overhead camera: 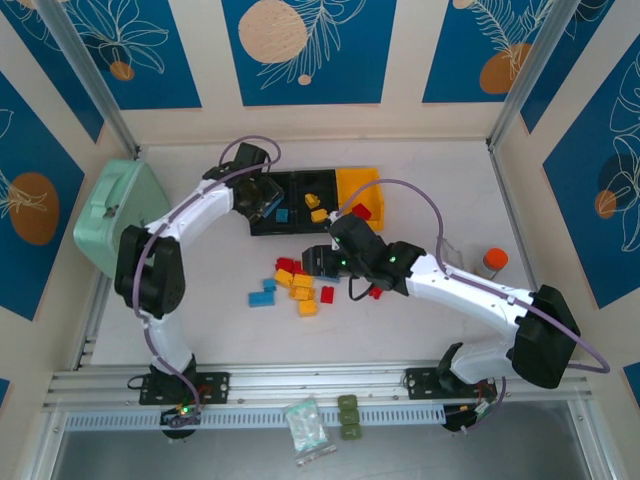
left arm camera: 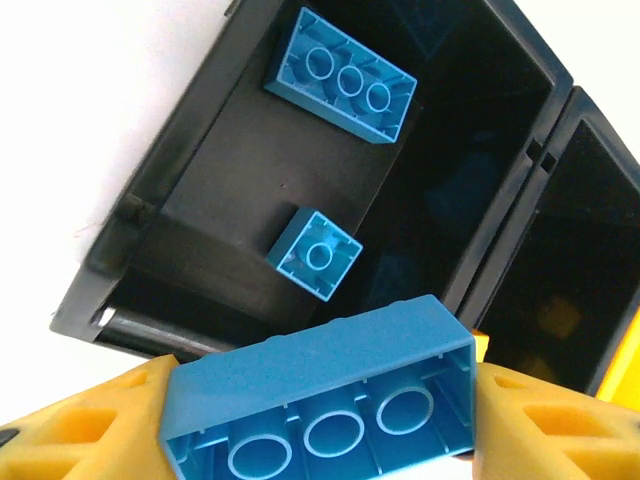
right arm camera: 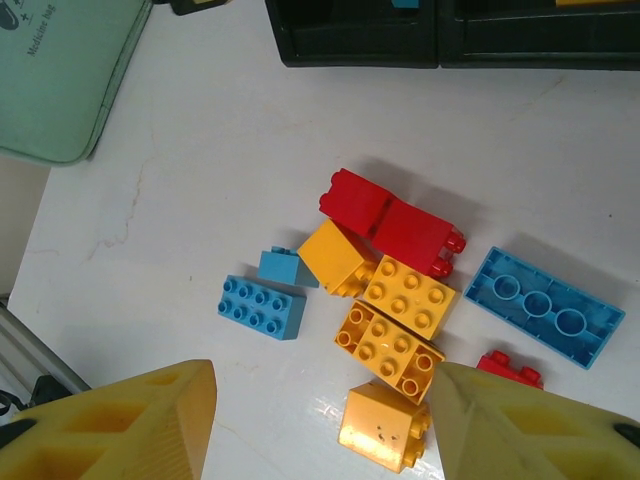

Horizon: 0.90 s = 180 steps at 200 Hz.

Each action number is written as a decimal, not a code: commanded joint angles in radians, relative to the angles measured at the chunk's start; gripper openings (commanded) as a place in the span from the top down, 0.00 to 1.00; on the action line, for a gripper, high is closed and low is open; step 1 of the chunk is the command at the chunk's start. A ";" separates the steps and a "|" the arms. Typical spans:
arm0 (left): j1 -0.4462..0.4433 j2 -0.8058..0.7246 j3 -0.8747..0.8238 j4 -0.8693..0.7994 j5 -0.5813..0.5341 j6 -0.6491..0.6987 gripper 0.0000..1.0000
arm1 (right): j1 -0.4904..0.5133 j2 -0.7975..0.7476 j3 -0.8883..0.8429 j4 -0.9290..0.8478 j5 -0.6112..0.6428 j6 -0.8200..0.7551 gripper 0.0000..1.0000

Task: Sort the legos into containers by color
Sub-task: Place the lego in the container.

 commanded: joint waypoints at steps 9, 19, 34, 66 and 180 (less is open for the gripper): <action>0.010 0.084 0.106 -0.093 -0.034 0.014 0.37 | -0.018 -0.043 -0.027 0.009 -0.028 0.003 0.41; 0.010 0.102 0.129 -0.105 -0.049 0.015 0.37 | -0.024 -0.050 -0.036 0.010 -0.028 0.005 0.41; 0.010 0.120 0.144 -0.112 -0.066 0.002 0.36 | -0.034 -0.058 -0.044 0.013 -0.032 0.007 0.41; 0.010 0.144 0.168 -0.143 -0.086 -0.018 0.31 | -0.046 -0.074 -0.053 0.011 -0.035 0.003 0.41; 0.000 -0.015 0.101 -0.114 -0.040 0.080 0.20 | -0.062 -0.140 -0.073 -0.067 -0.009 0.008 0.41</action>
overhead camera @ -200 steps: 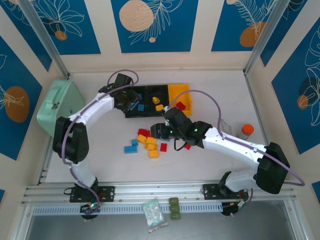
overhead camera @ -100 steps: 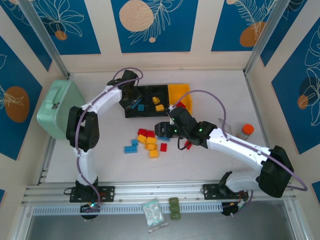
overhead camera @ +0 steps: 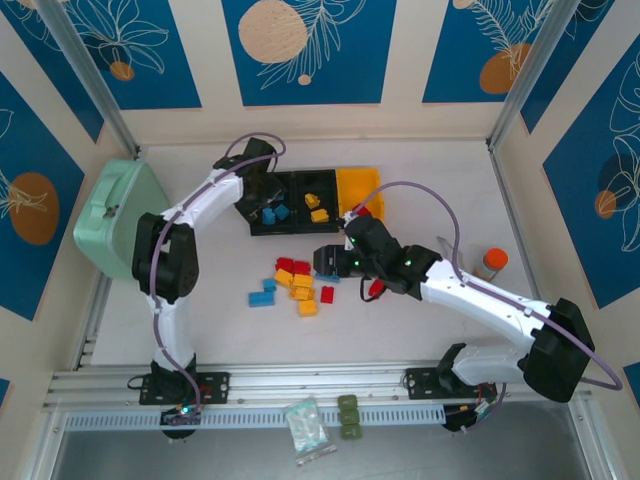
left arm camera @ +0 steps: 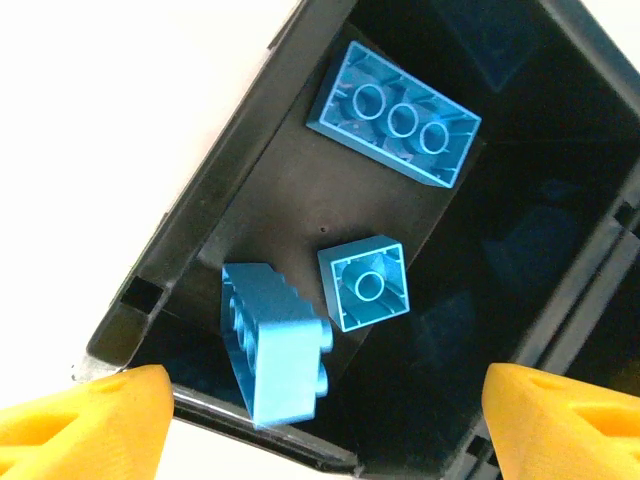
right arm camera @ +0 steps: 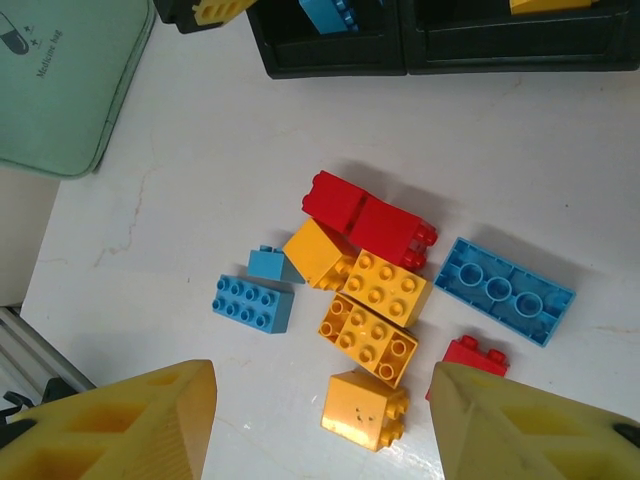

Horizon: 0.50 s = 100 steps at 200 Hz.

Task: Sort the legos into containers by color
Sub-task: Place the lego in the container.

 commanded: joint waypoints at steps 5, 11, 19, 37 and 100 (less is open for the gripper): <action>-0.001 -0.150 -0.066 0.029 0.048 0.086 0.20 | -0.013 -0.045 -0.010 -0.066 0.019 0.010 0.41; -0.001 -0.179 -0.098 0.046 0.063 0.109 0.20 | -0.018 -0.050 -0.010 -0.083 0.021 0.016 0.41; -0.001 -0.223 -0.143 0.069 0.077 0.137 0.20 | -0.024 -0.055 -0.010 -0.102 0.022 0.021 0.41; -0.001 -0.326 -0.255 0.123 0.127 0.216 0.20 | -0.032 -0.060 -0.011 -0.154 0.031 0.034 0.40; -0.003 -0.663 -0.602 0.149 0.298 0.414 0.21 | -0.041 -0.030 -0.012 -0.258 0.053 0.096 0.40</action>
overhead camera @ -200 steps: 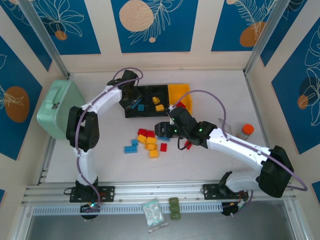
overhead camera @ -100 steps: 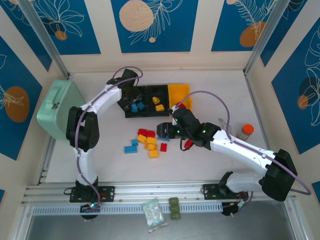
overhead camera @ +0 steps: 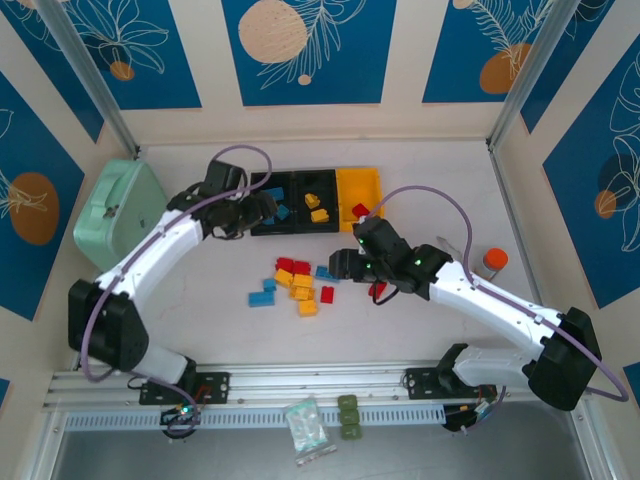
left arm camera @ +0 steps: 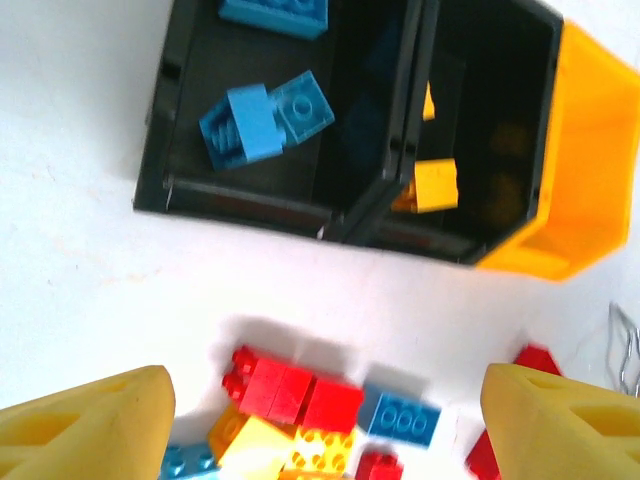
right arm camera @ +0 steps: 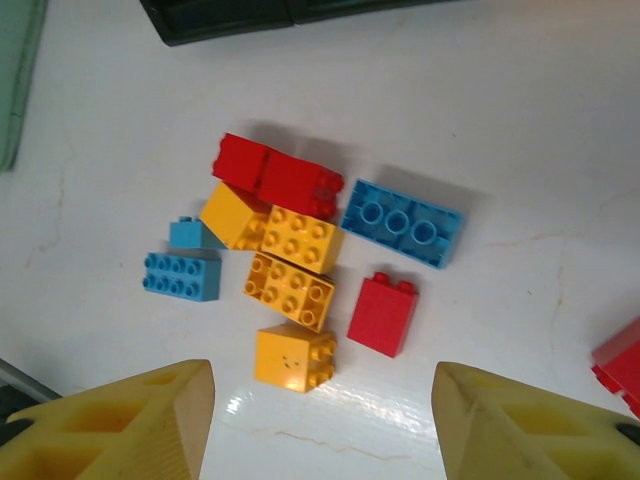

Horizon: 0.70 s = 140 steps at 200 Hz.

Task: Sort the legos into containers by color
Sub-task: Place the lego in the container, then pick up the lego from the center of the table.

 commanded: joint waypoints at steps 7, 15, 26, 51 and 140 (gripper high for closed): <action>-0.002 -0.151 -0.158 0.019 0.117 0.116 0.21 | -0.003 0.013 -0.005 -0.090 0.032 0.047 0.40; -0.005 -0.196 -0.208 0.029 0.141 0.130 0.21 | -0.005 0.018 0.001 -0.120 0.051 0.063 0.40; -0.005 -0.255 -0.266 0.031 0.164 0.140 0.21 | -0.018 0.028 0.012 -0.173 0.073 0.086 0.40; -0.025 -0.366 -0.378 0.059 0.260 0.173 0.22 | -0.077 0.046 0.009 -0.278 0.091 0.137 0.40; -0.205 -0.465 -0.527 0.221 0.226 0.141 0.22 | -0.184 0.152 -0.081 -0.225 0.060 0.194 0.38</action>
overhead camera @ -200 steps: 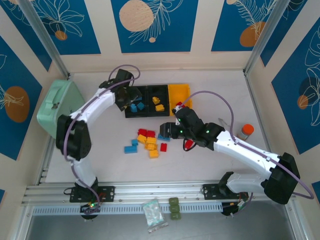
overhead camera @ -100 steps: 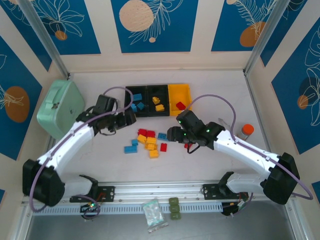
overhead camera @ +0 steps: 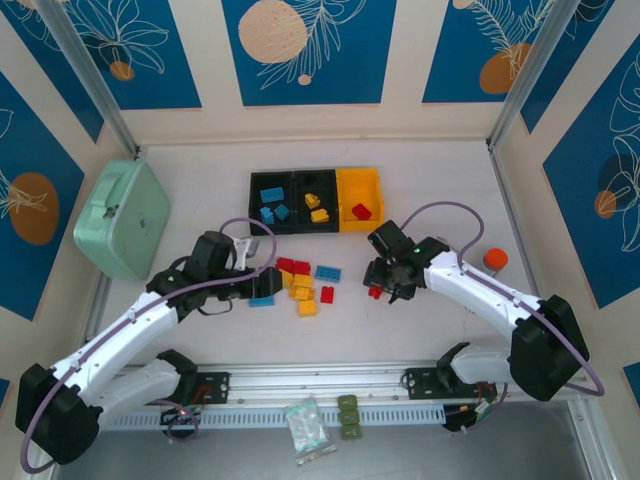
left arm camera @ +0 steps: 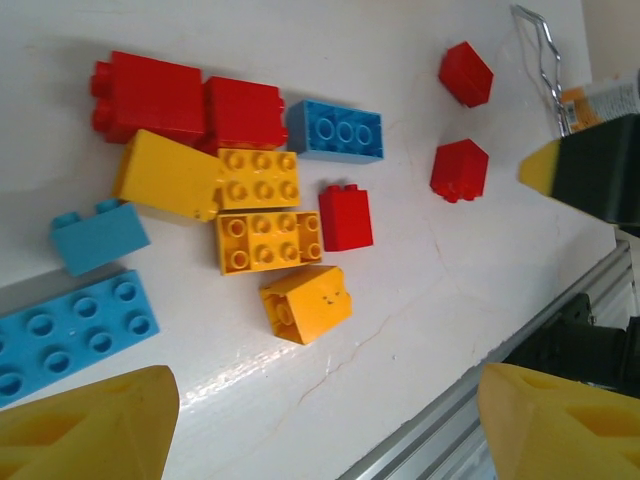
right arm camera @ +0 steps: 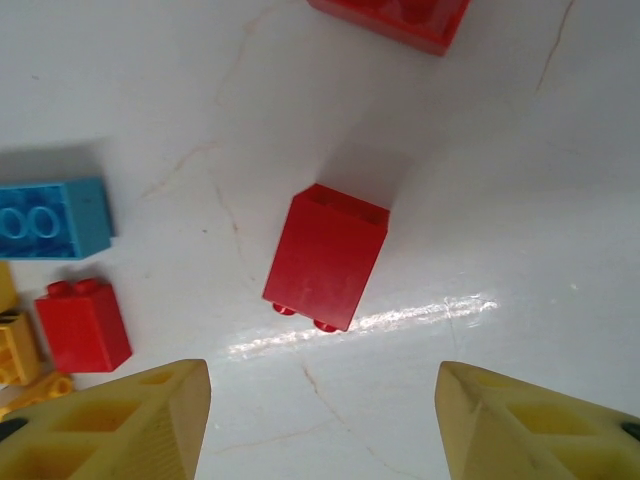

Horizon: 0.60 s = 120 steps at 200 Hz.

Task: Sort the legos into containers by color
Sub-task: Pick up the lego from the center of the table.

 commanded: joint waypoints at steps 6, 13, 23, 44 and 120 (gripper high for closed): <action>-0.027 0.024 -0.002 0.067 -0.012 0.004 0.22 | -0.006 0.066 -0.005 0.025 -0.001 0.044 0.38; -0.034 0.034 -0.005 0.075 -0.011 0.000 0.22 | -0.007 0.083 -0.010 0.046 -0.003 0.044 0.38; -0.045 0.042 -0.010 0.091 -0.013 -0.010 0.22 | -0.010 0.106 -0.016 0.078 -0.009 0.045 0.38; -0.062 0.060 -0.020 0.112 -0.026 -0.024 0.22 | -0.011 0.170 -0.006 0.117 -0.008 0.039 0.39; -0.082 0.066 -0.036 0.146 -0.041 -0.051 0.22 | 0.003 0.237 0.062 0.083 0.045 0.000 0.66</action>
